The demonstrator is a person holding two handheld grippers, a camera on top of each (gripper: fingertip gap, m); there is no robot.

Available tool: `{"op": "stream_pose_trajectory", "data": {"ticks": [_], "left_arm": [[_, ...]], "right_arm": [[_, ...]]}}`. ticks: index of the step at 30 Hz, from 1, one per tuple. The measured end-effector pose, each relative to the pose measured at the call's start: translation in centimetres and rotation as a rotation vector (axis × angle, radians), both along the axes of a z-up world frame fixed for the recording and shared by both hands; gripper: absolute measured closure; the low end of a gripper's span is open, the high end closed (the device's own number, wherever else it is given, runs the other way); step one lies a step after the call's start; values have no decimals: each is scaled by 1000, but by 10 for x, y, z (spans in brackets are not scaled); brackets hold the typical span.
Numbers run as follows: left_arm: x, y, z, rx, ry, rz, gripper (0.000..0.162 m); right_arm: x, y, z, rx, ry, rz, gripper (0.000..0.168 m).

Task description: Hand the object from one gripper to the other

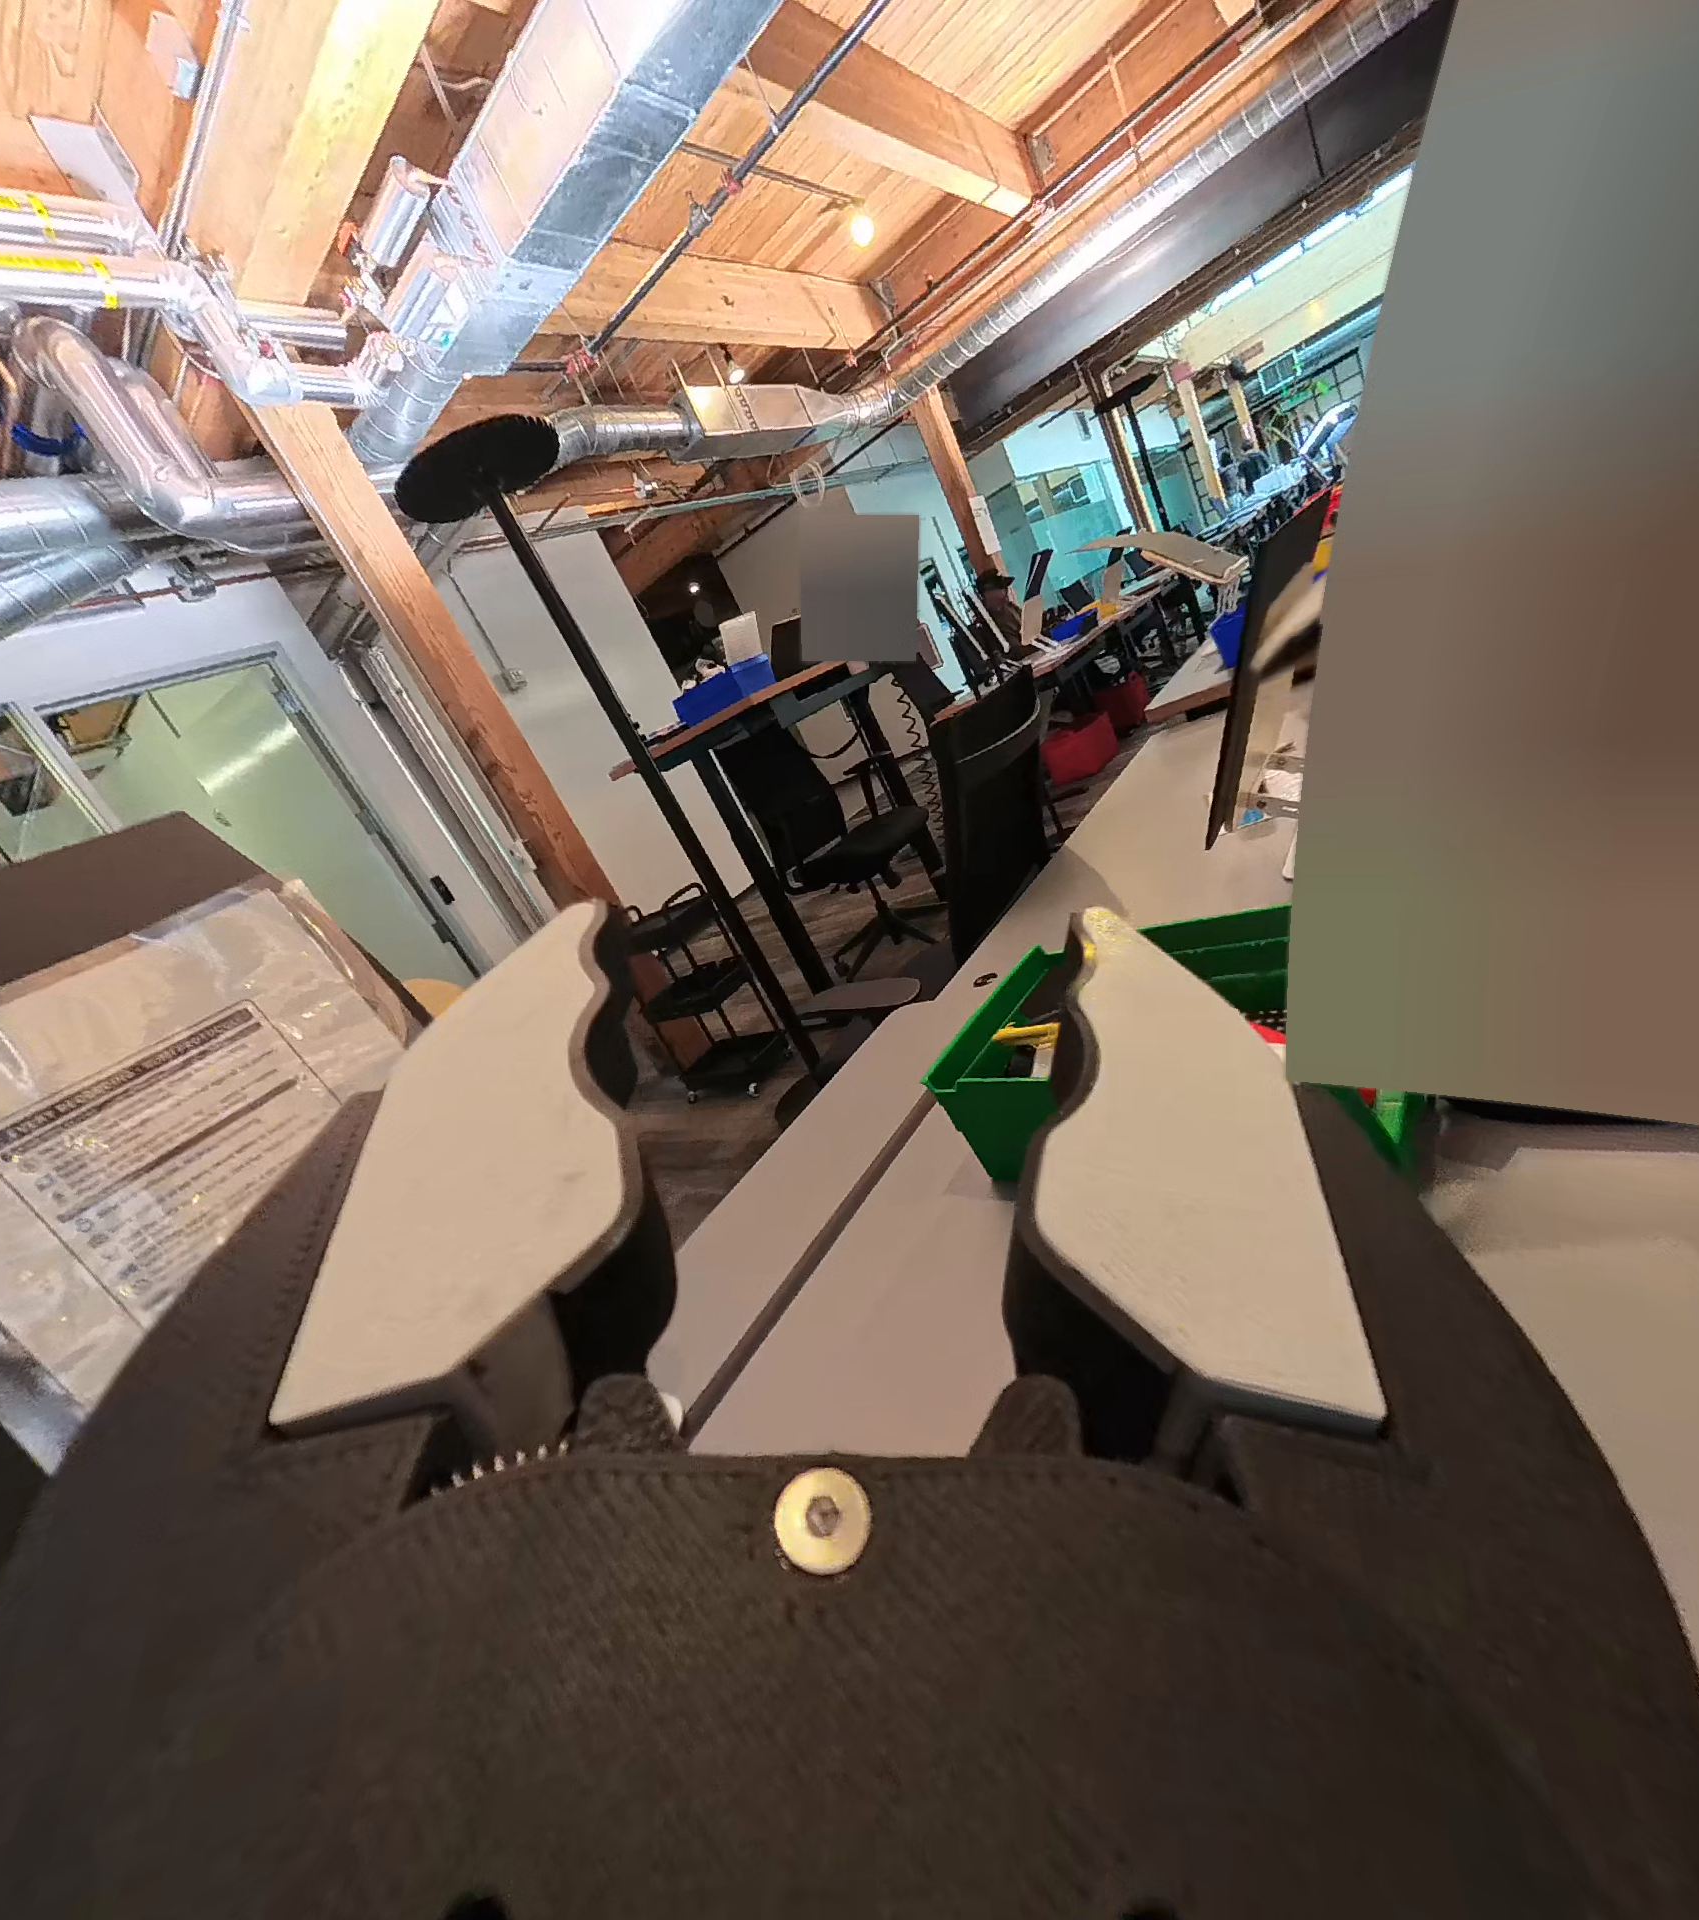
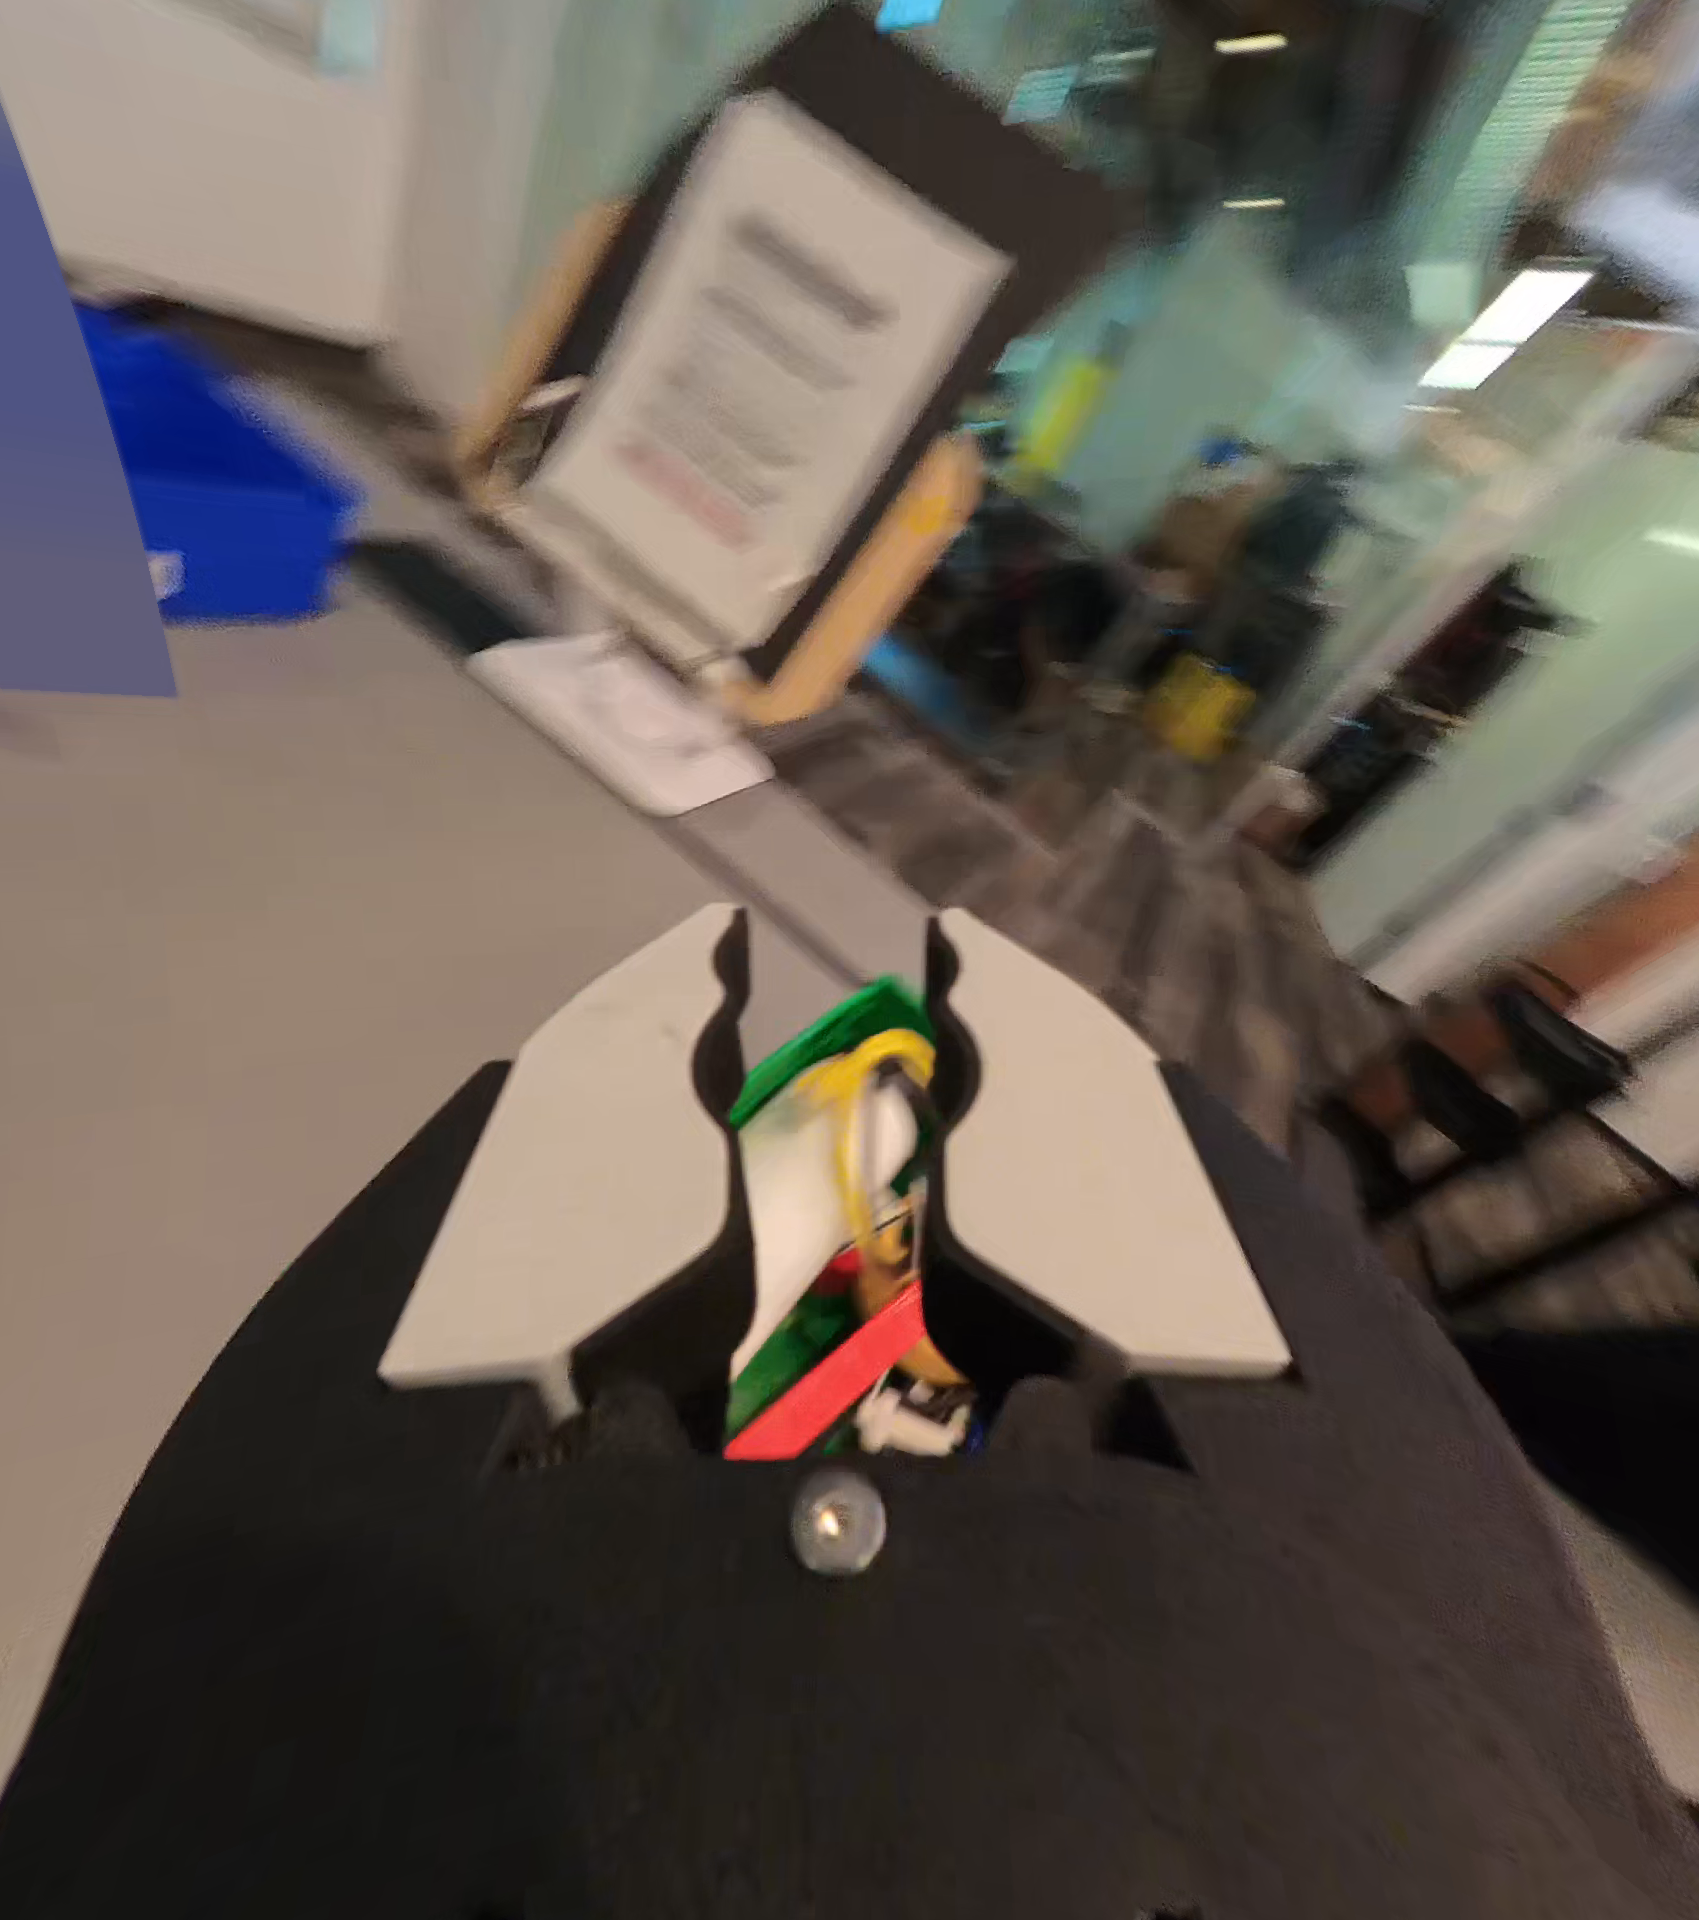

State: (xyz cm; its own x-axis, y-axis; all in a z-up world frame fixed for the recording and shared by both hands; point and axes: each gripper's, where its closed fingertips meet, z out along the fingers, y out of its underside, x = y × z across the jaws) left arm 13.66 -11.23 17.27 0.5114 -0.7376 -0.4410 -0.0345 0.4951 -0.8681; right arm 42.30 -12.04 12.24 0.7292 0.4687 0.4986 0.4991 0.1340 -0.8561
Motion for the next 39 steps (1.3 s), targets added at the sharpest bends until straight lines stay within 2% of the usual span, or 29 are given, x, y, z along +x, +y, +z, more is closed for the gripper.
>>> {"op": "stream_pose_trajectory", "data": {"ticks": [1,3,4,6,8,10,13,15,18,19,20,21,24,27,30,31,33,35,39], "left_arm": [[-2,-3,3,9,-5,-7,83],[-5,-12,8,18,-21,-40,83],[-7,-17,10,24,-26,-56,84],[-11,-24,15,42,-41,-71,84],[-14,-30,18,52,-54,-82,85],[-16,-36,20,56,-64,-99,87],[-15,-42,20,58,-60,-105,87],[-13,-45,19,67,-46,-107,87],[-11,-51,16,79,-26,-119,87],[-10,-52,16,84,-23,-124,87],[-10,-53,16,87,-20,-128,87],[-10,-54,16,91,-16,-132,87],[-10,-57,17,111,-14,-143,88],[-11,-59,20,111,-35,-169,91],[-9,-59,21,99,-43,-193,91],[-8,-59,20,97,-43,-196,91],[-4,-60,18,94,-34,-205,91],[-2,-64,17,102,-21,-206,91],[0,-80,16,151,-1,-234,91]], "right_arm": [[-4,-18,-19,-58,-76,104,124],[6,-43,-62,-190,-148,244,123],[18,-48,-83,-290,-117,248,123],[47,-47,-127,-500,-61,152,123],[74,-48,-173,-658,-137,64,123],[94,-46,-208,-741,-251,-8,125],[106,-46,-249,-876,-366,-38,125],[117,-39,-267,-899,-439,-97,122],[119,-33,-275,-922,-442,-126,123],[118,-34,-274,-953,-430,-129,128],[117,-39,-272,-994,-421,-125,142],[117,-46,-270,-1040,-417,-124,149],[110,-63,-261,-1079,-401,-122,149],[106,-62,-242,-967,-462,-133,149],[100,-17,-201,-672,-538,-145,150],[97,-4,-194,-624,-572,-118,150],[95,18,-200,-645,-645,-69,150],[97,29,-221,-747,-681,-28,150],[129,29,-254,-925,-861,-64,149]]}}
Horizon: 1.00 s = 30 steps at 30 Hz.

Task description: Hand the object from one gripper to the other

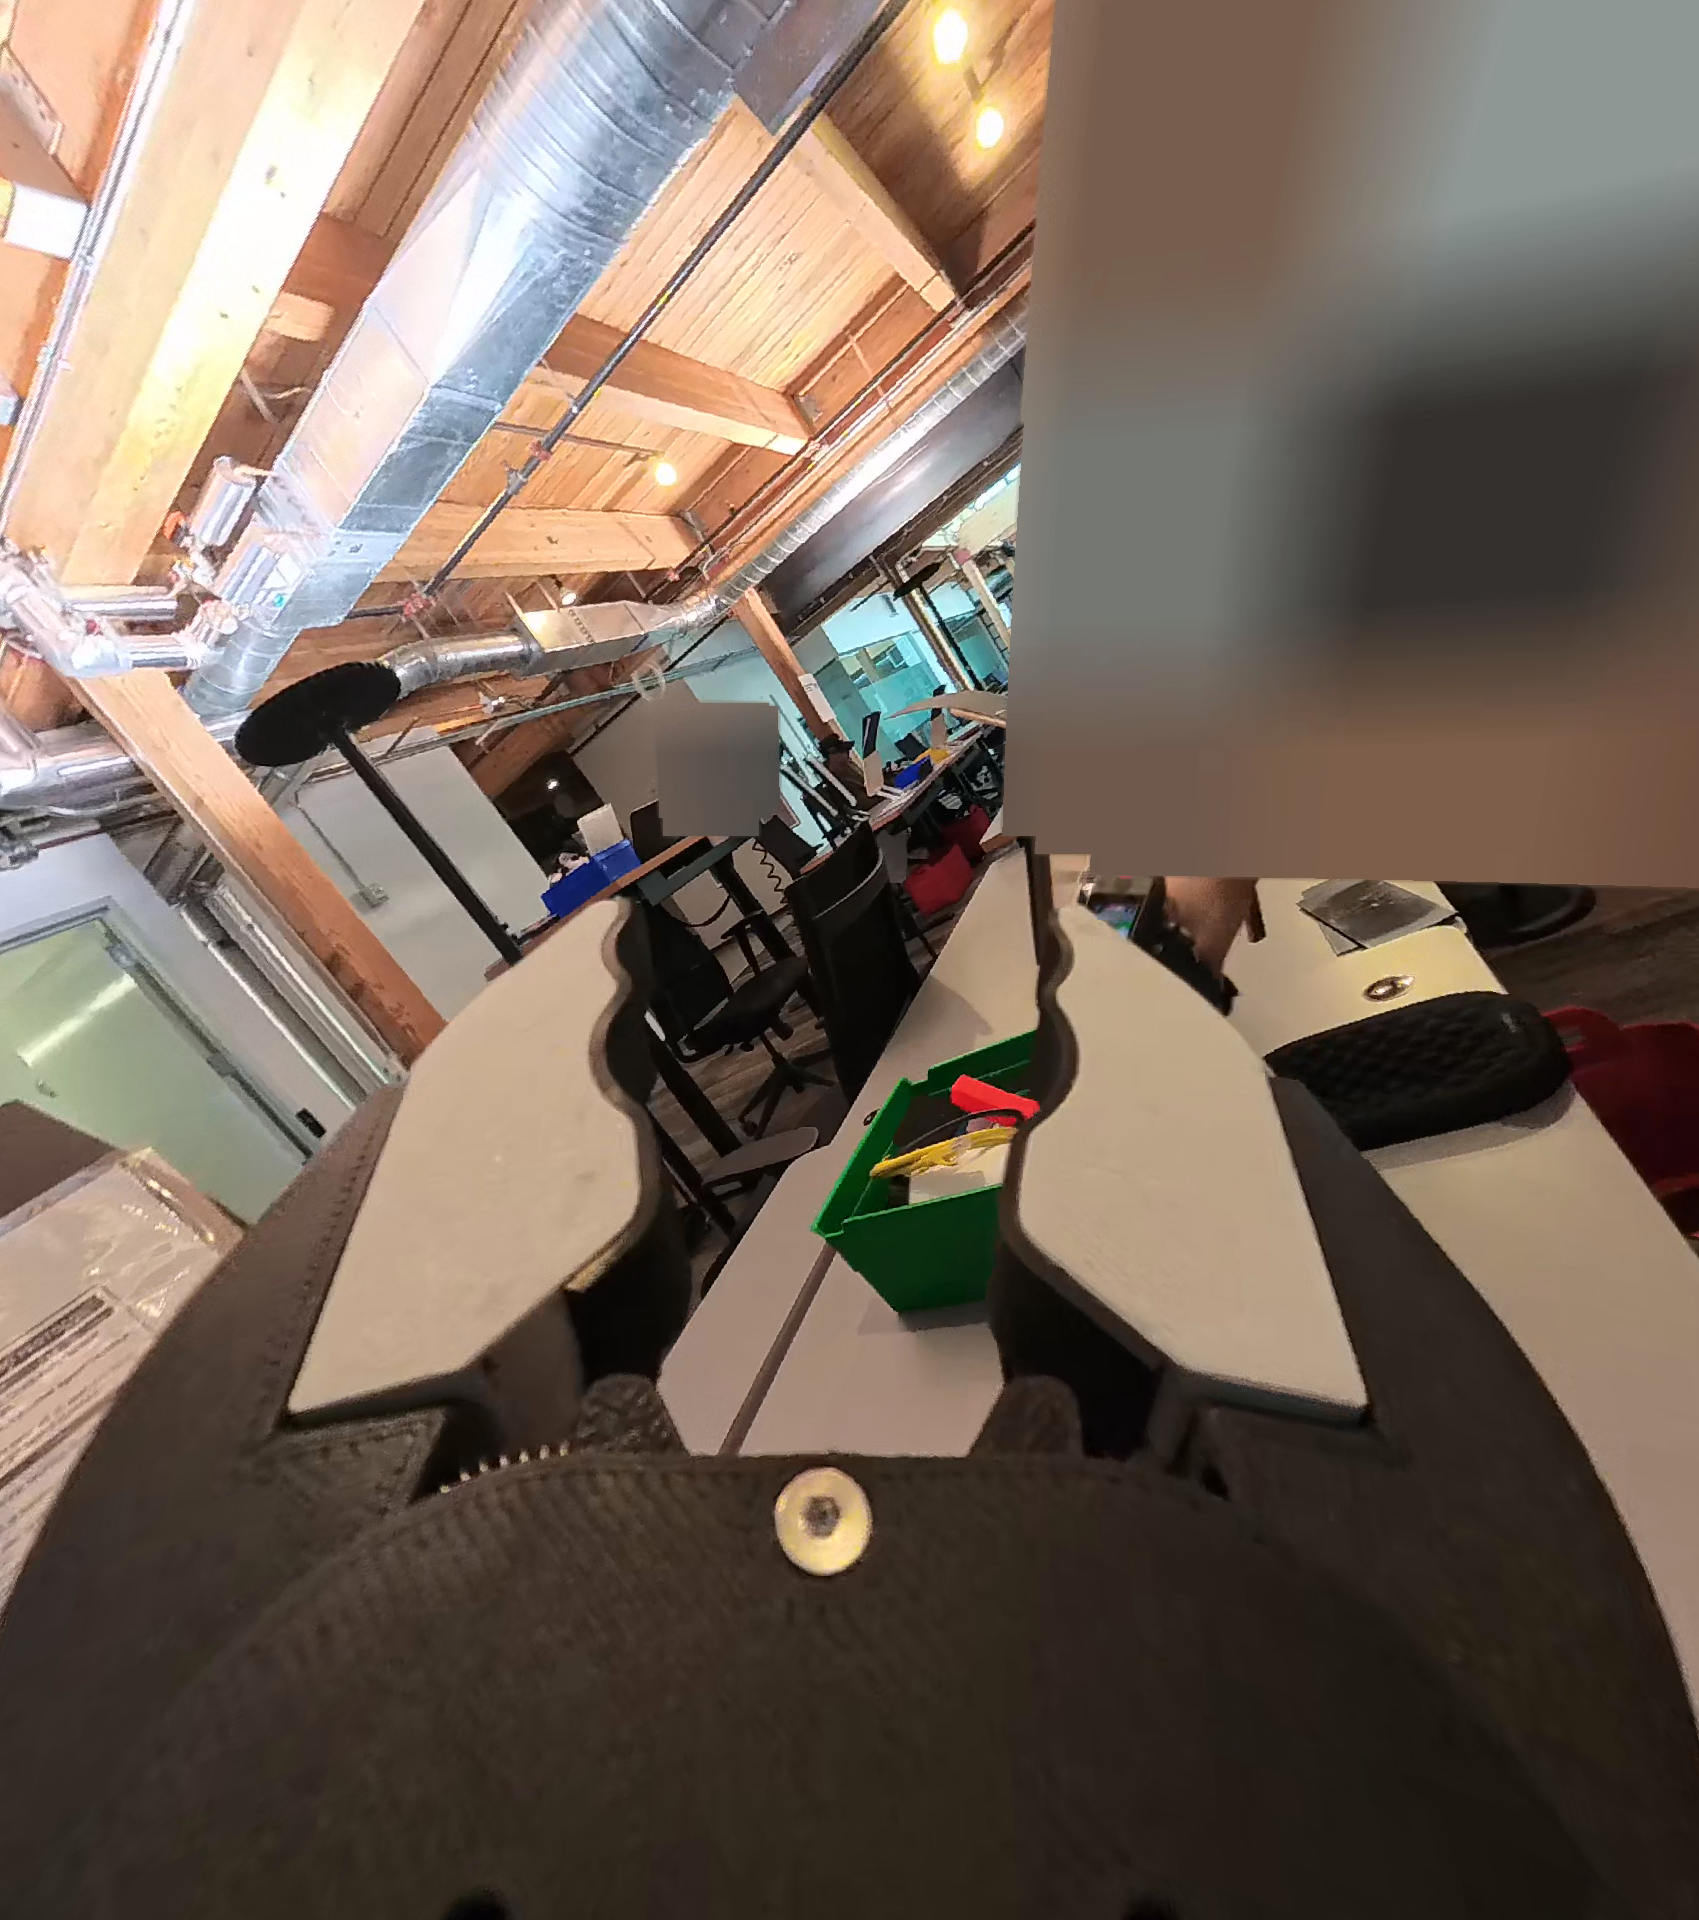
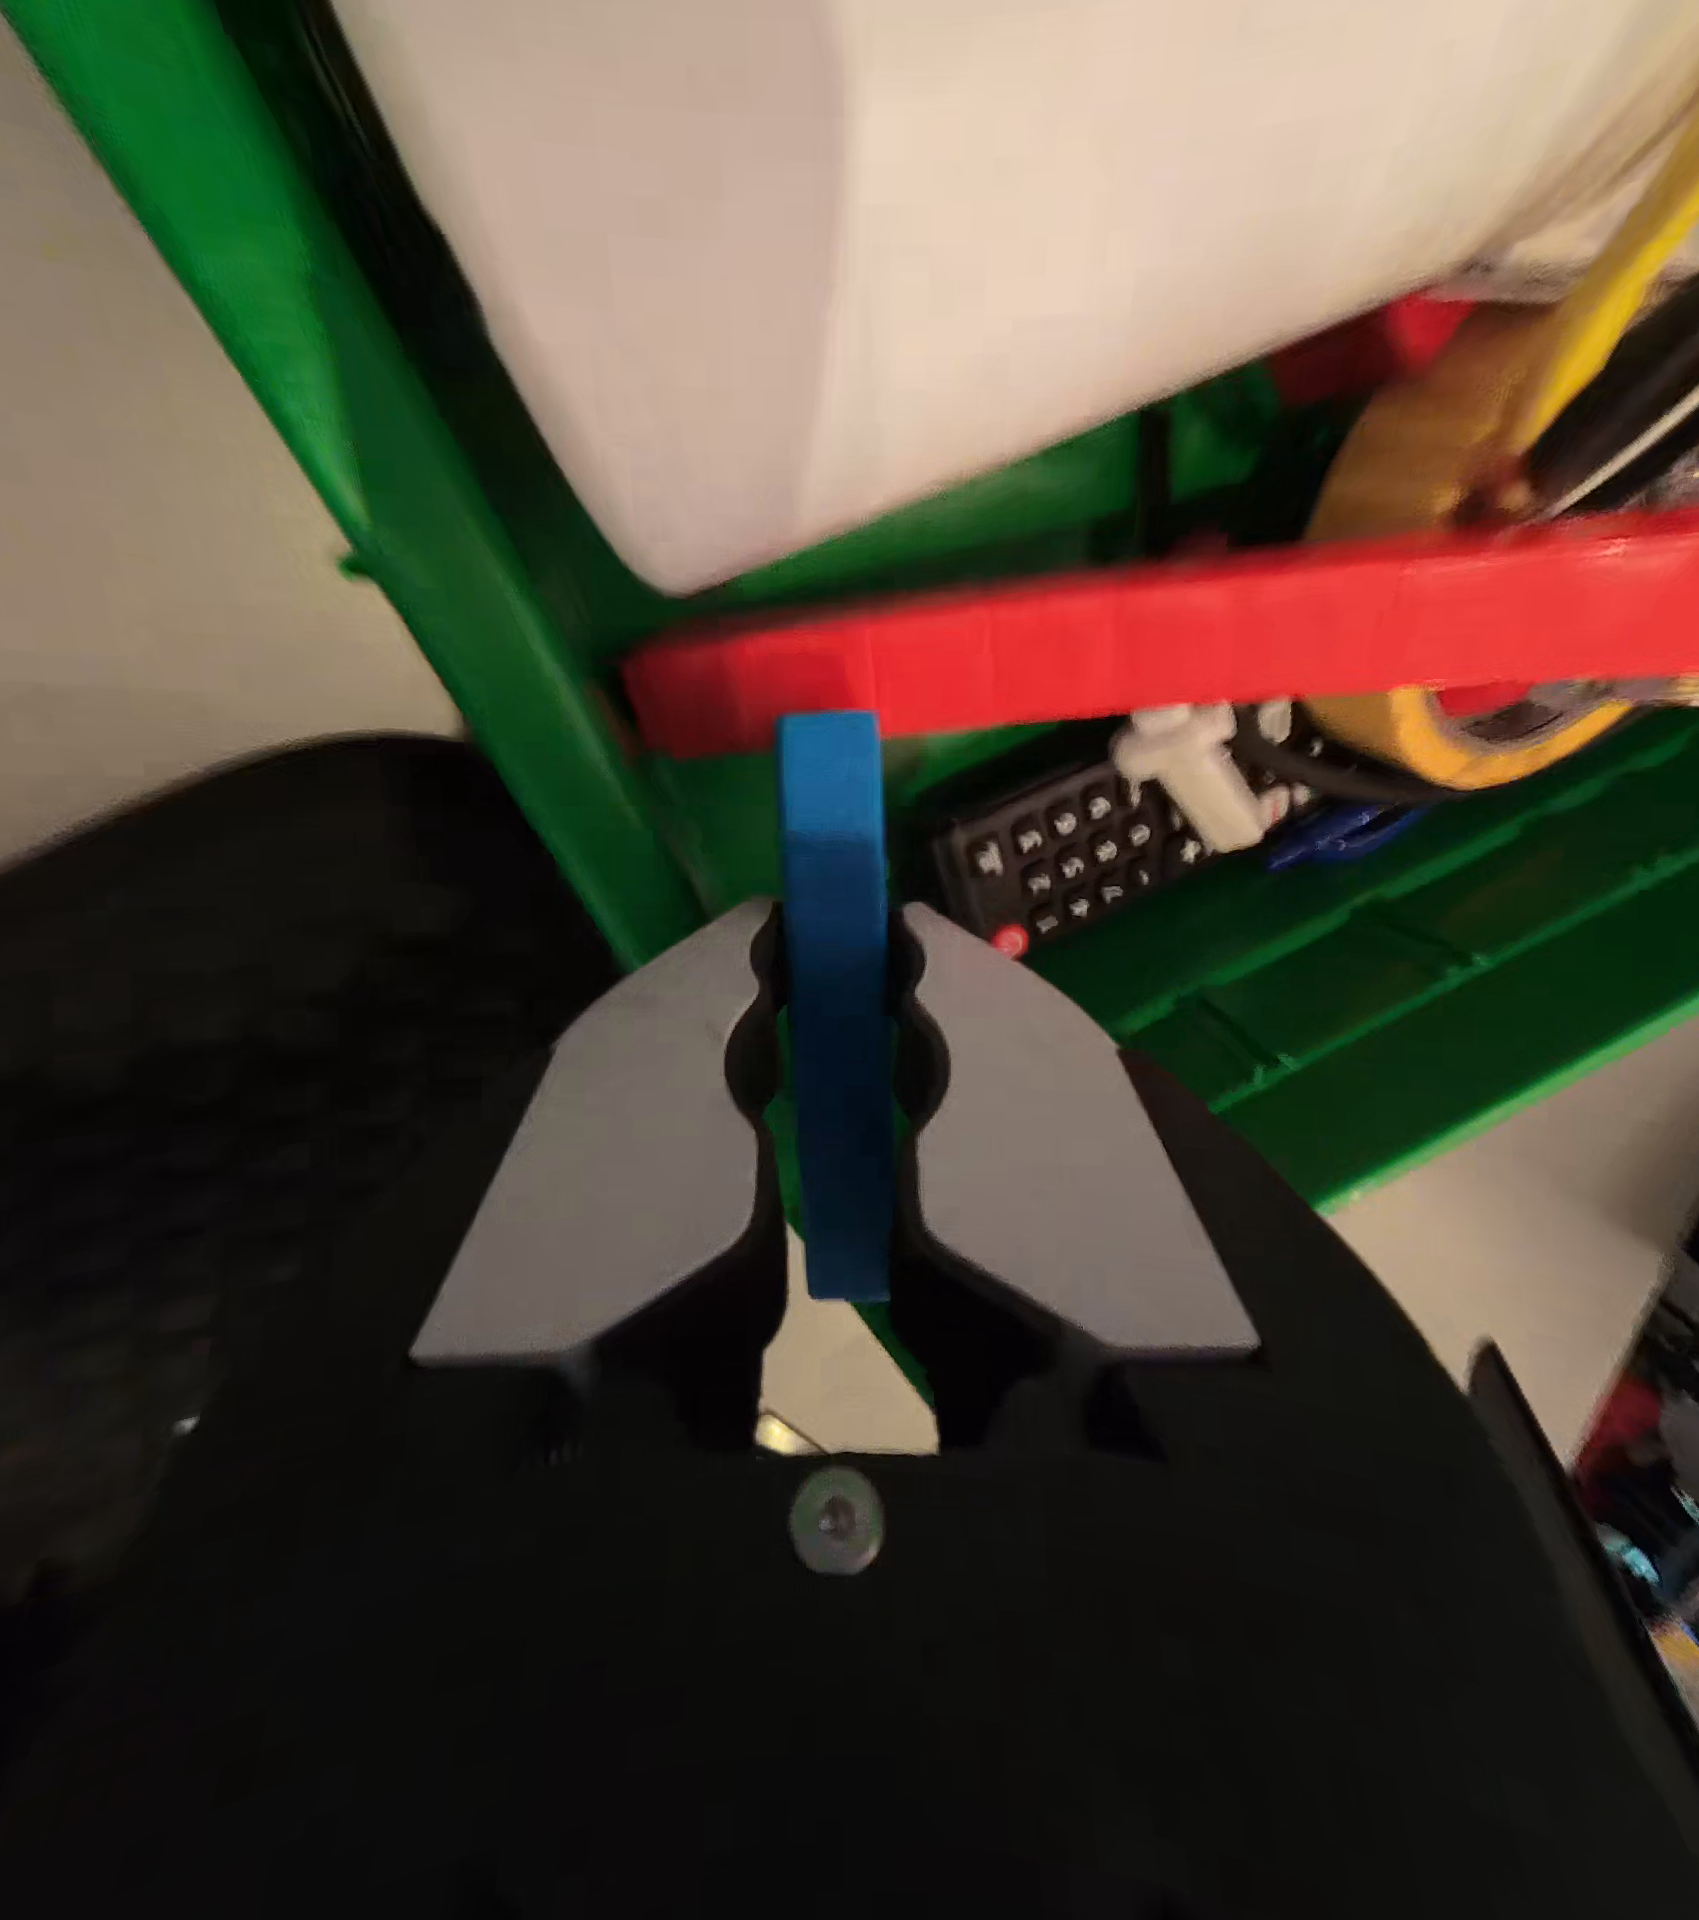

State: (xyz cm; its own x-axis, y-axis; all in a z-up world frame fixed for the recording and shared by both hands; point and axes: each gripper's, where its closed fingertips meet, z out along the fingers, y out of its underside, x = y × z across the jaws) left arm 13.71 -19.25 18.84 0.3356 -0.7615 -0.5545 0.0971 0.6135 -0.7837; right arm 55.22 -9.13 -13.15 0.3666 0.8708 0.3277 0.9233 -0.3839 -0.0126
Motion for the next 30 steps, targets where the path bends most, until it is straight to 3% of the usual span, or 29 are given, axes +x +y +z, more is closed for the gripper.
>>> {"op": "stream_pose_trajectory", "data": {"ticks": [4,6,8,12,15,18,21,25,27,30], "left_arm": [[1,-7,1,14,-2,-27,91],[1,-4,3,-13,-14,-36,91],[-2,-1,5,-40,-27,-40,91],[-11,1,11,-33,-56,-23,91],[-18,-2,17,-31,-85,-31,91],[-21,-3,19,-52,-99,-56,91],[-22,-2,20,-59,-107,-44,92],[-24,-6,24,-85,-134,-67,92],[-25,-7,26,-109,-151,-70,92],[-25,-3,27,-168,-176,-60,92]], "right_arm": [[8,1,-2,-32,-28,-66,149],[17,1,4,-19,-76,-122,135],[19,-4,12,4,-84,-122,136],[15,-7,39,229,-38,-144,136],[-19,-20,51,424,131,-131,138],[-39,-38,55,599,167,-160,137],[-89,-61,73,806,390,-155,137],[-154,-94,107,1041,854,-162,131],[-173,-103,112,1087,1035,-193,111],[-190,-102,102,1119,1100,-244,109]]}}
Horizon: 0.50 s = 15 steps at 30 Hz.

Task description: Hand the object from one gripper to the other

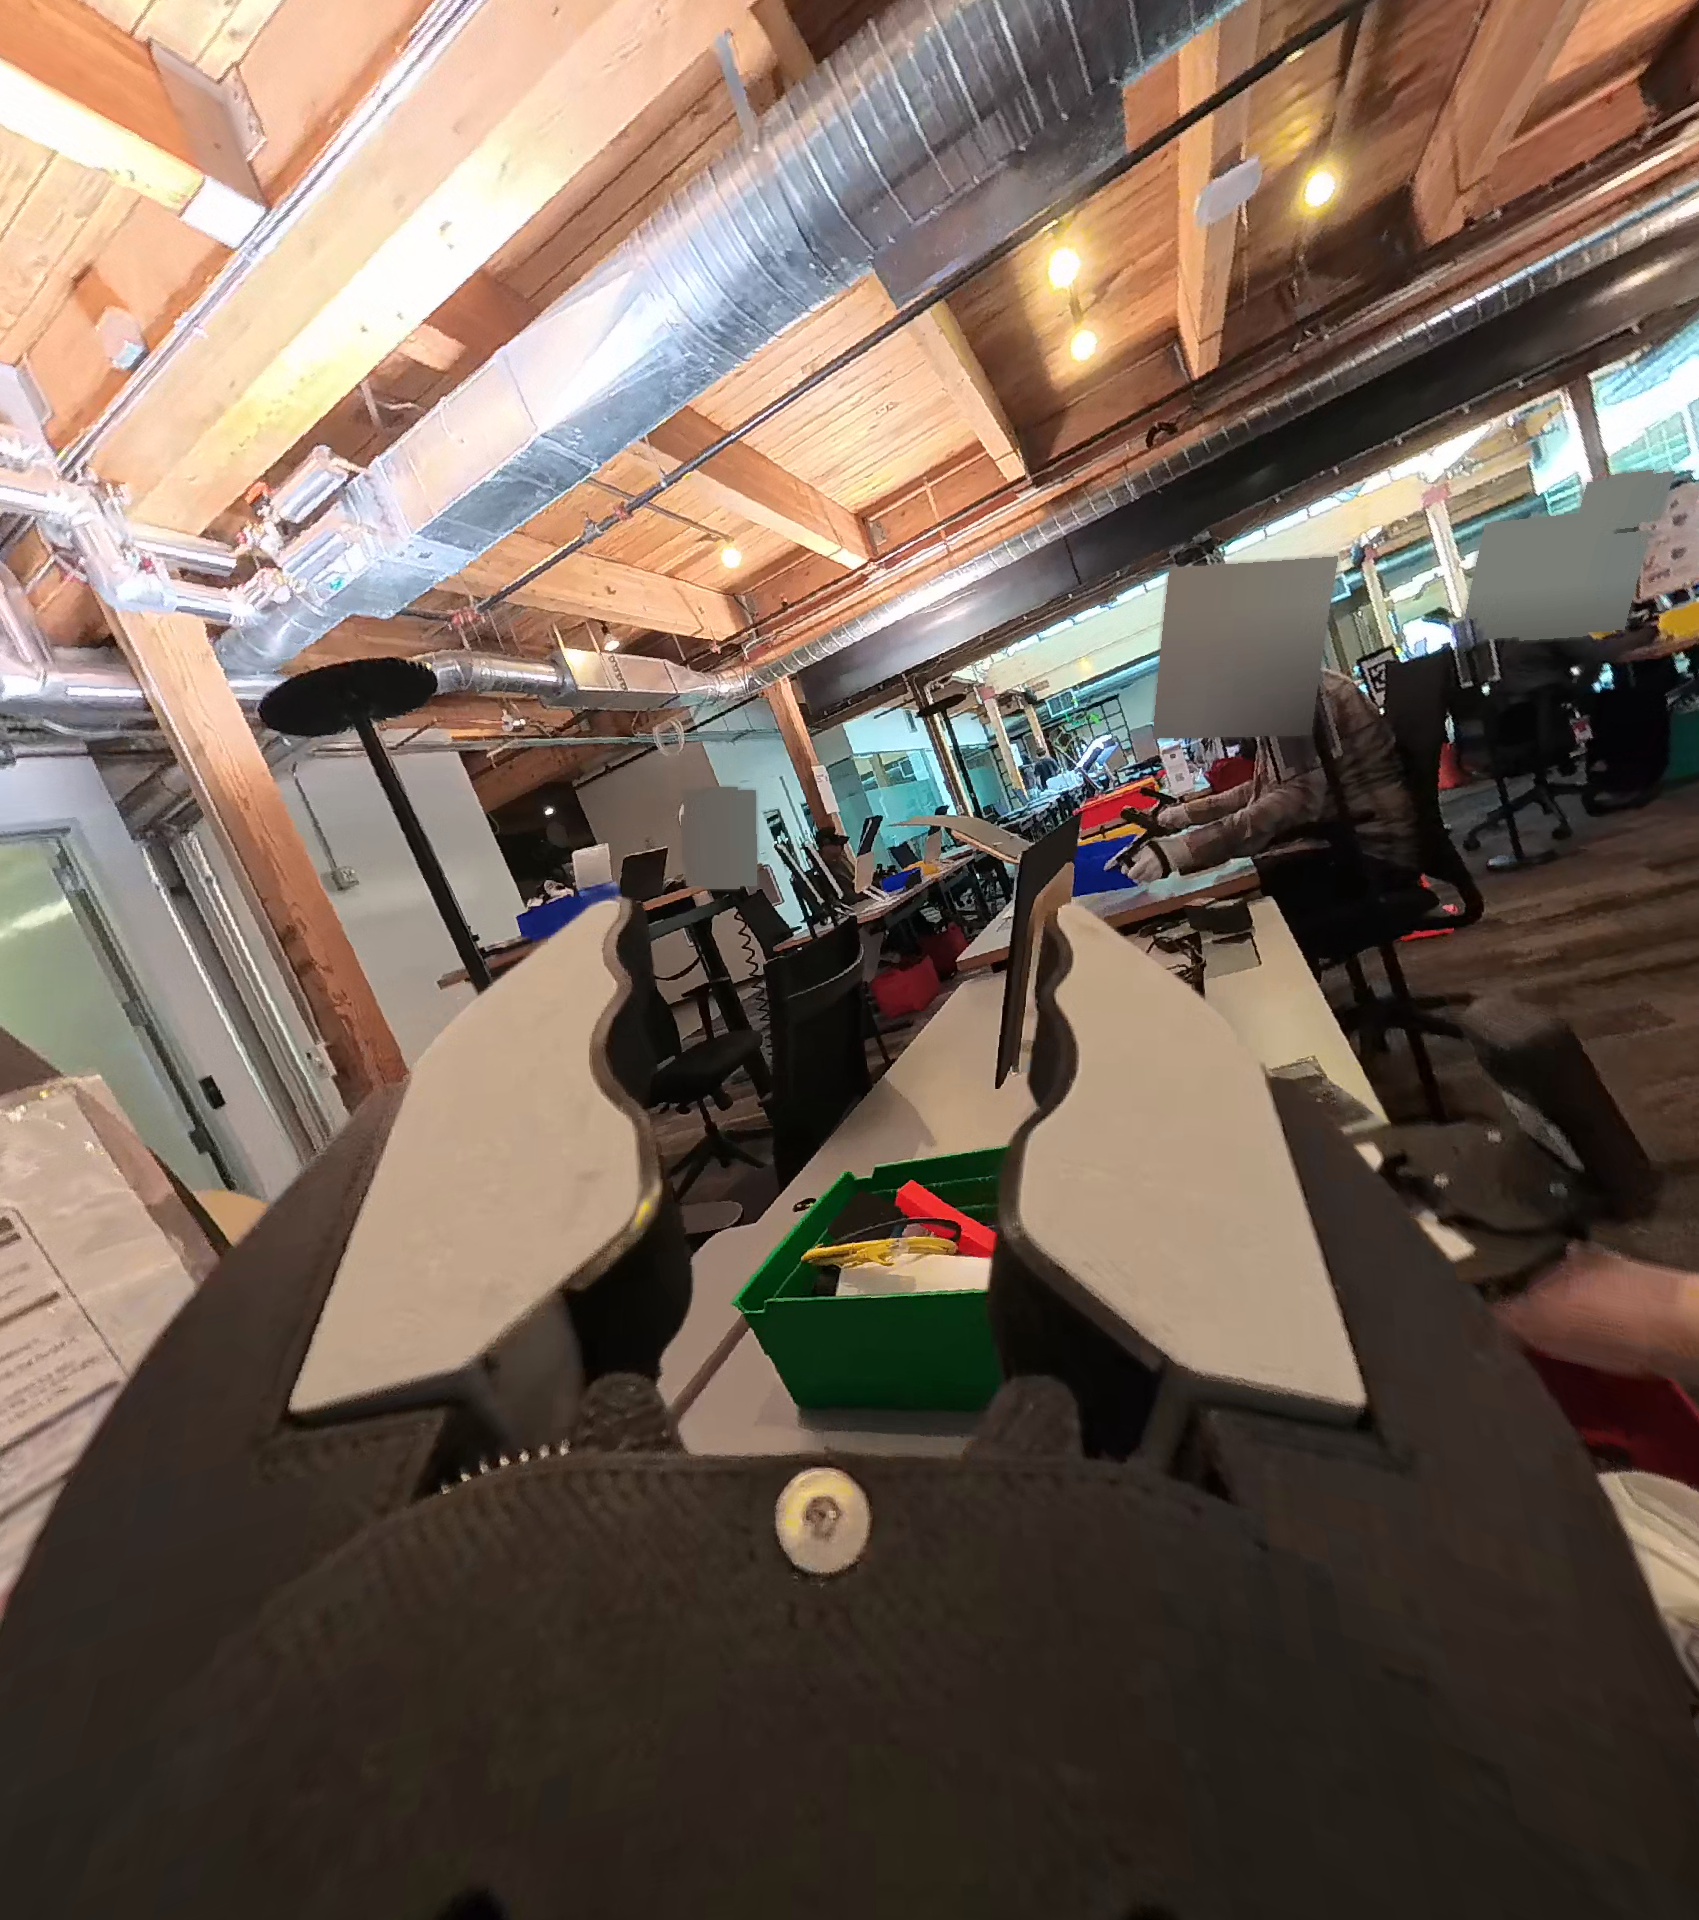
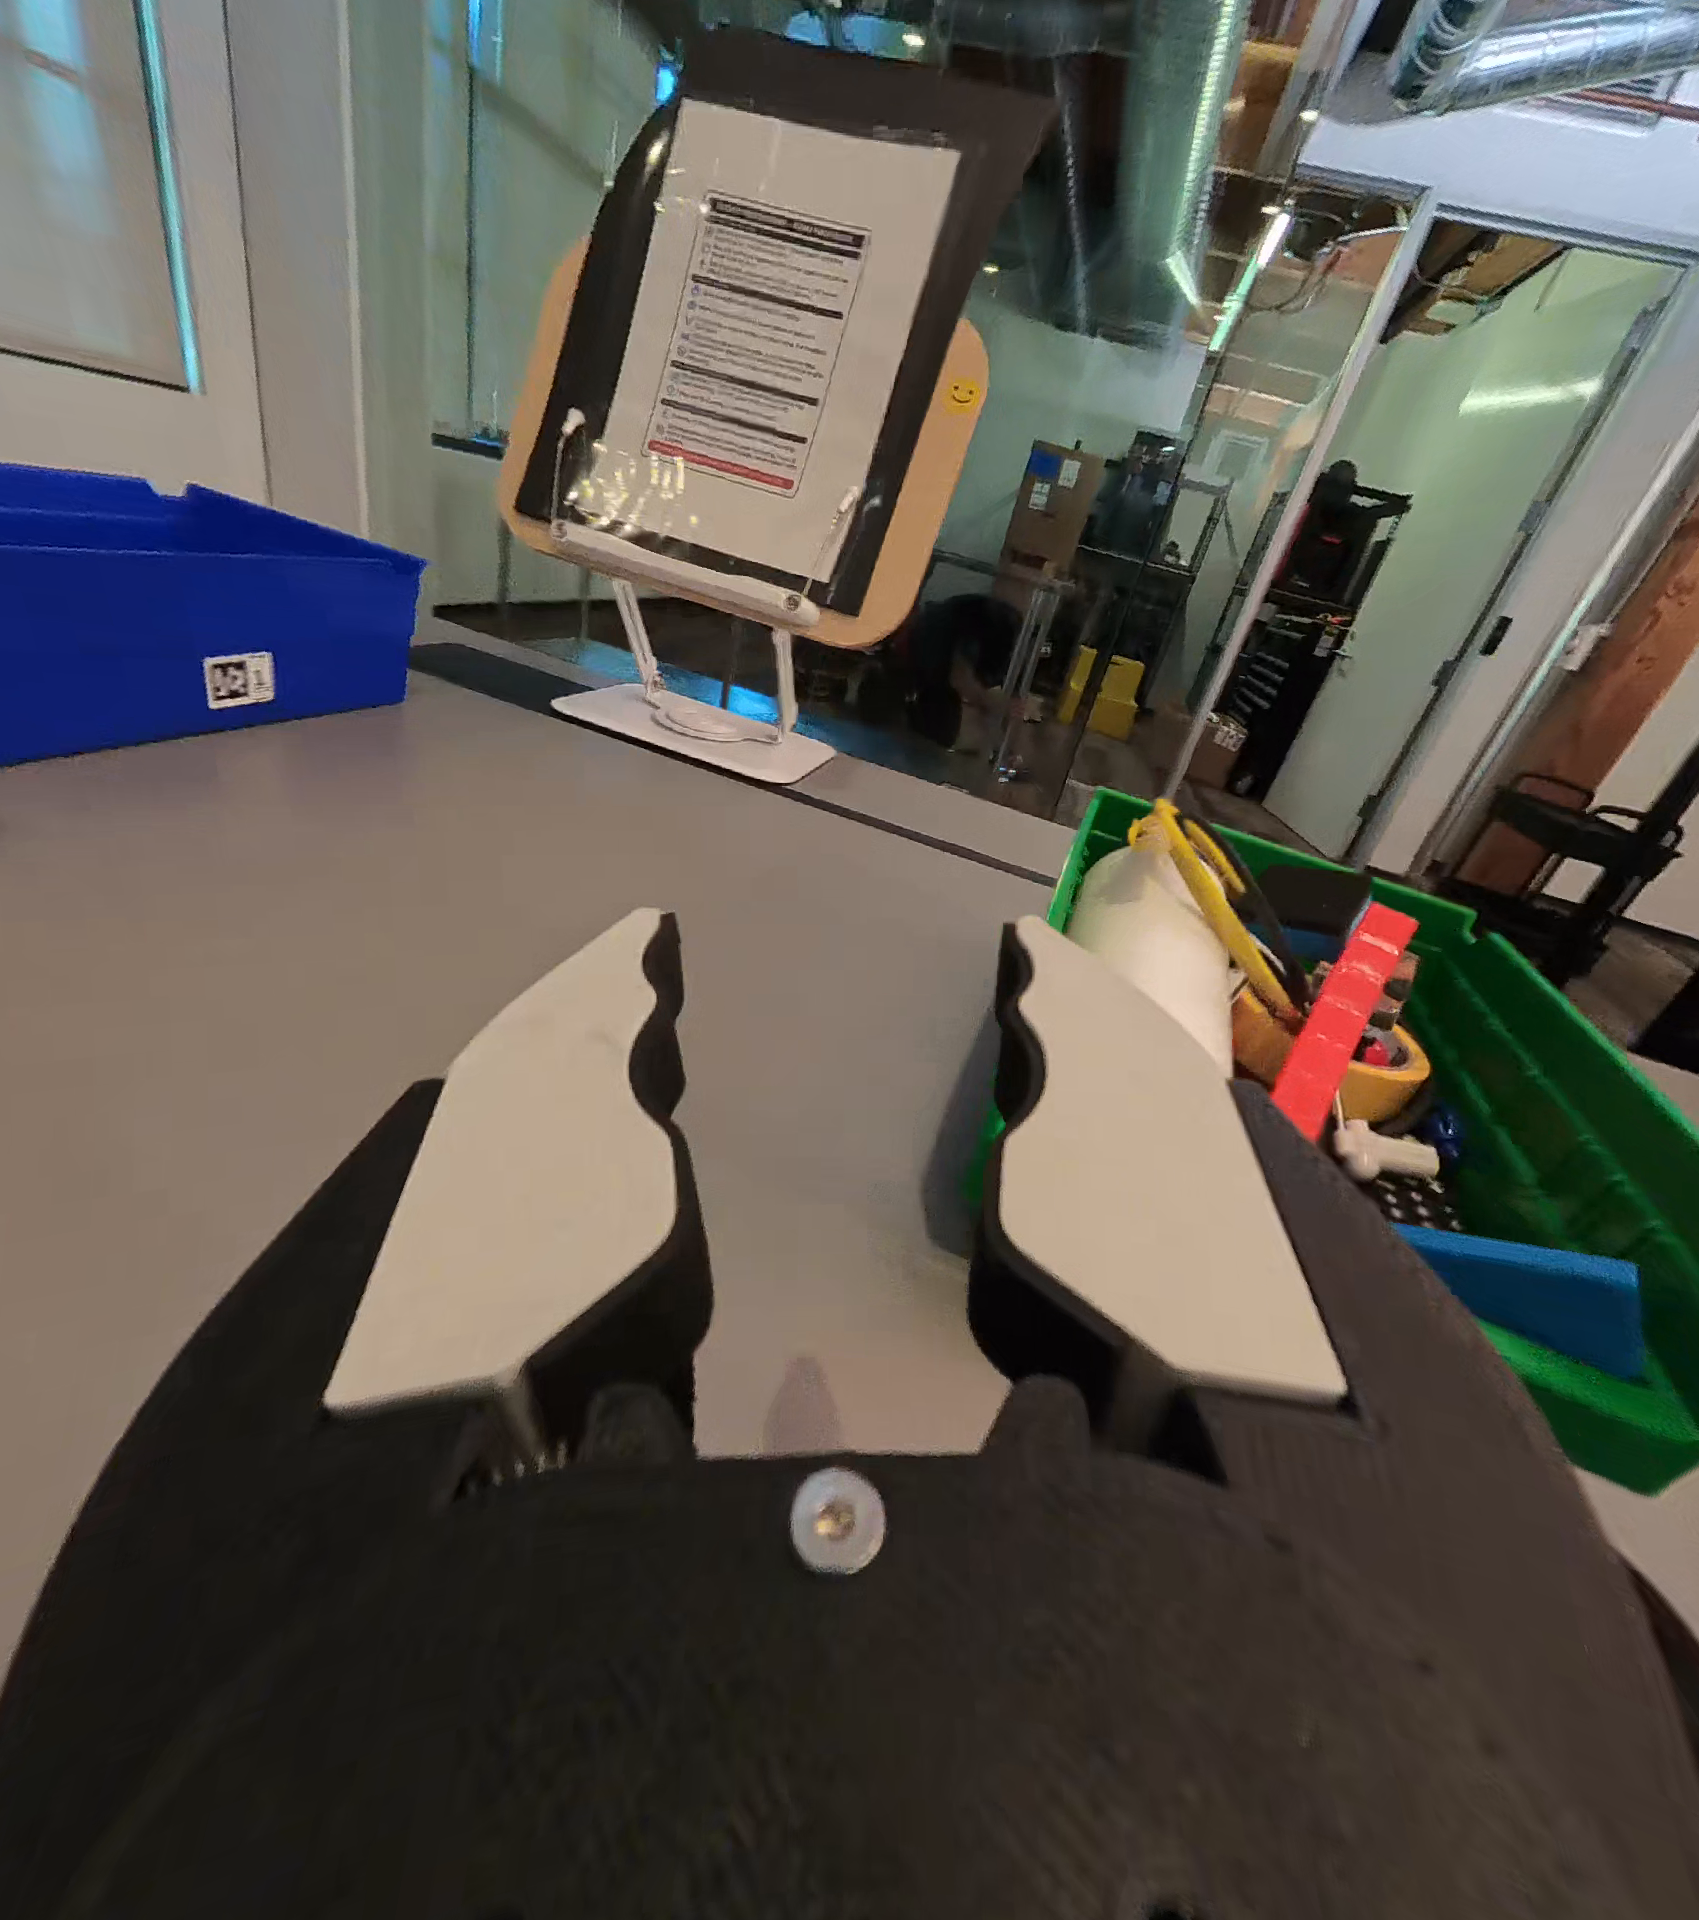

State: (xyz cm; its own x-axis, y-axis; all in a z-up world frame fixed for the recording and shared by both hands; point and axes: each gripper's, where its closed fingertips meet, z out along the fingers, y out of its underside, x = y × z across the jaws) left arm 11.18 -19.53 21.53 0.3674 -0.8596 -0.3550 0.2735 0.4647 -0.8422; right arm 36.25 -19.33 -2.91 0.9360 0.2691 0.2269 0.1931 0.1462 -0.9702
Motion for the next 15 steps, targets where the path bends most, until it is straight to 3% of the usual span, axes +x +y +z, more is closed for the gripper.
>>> {"op": "stream_pose_trajectory", "data": {"ticks": [2,8,12,15], "left_arm": [[-2,3,-1,-33,-5,11,91],[-29,35,-1,-113,-8,179,88],[-72,53,-9,-54,64,339,88],[-107,64,-13,-4,103,429,89]], "right_arm": [[-15,5,-2,30,27,0,101],[-68,30,-2,96,121,74,101],[-92,49,-18,93,188,121,105],[-101,52,-20,91,123,122,106]]}}
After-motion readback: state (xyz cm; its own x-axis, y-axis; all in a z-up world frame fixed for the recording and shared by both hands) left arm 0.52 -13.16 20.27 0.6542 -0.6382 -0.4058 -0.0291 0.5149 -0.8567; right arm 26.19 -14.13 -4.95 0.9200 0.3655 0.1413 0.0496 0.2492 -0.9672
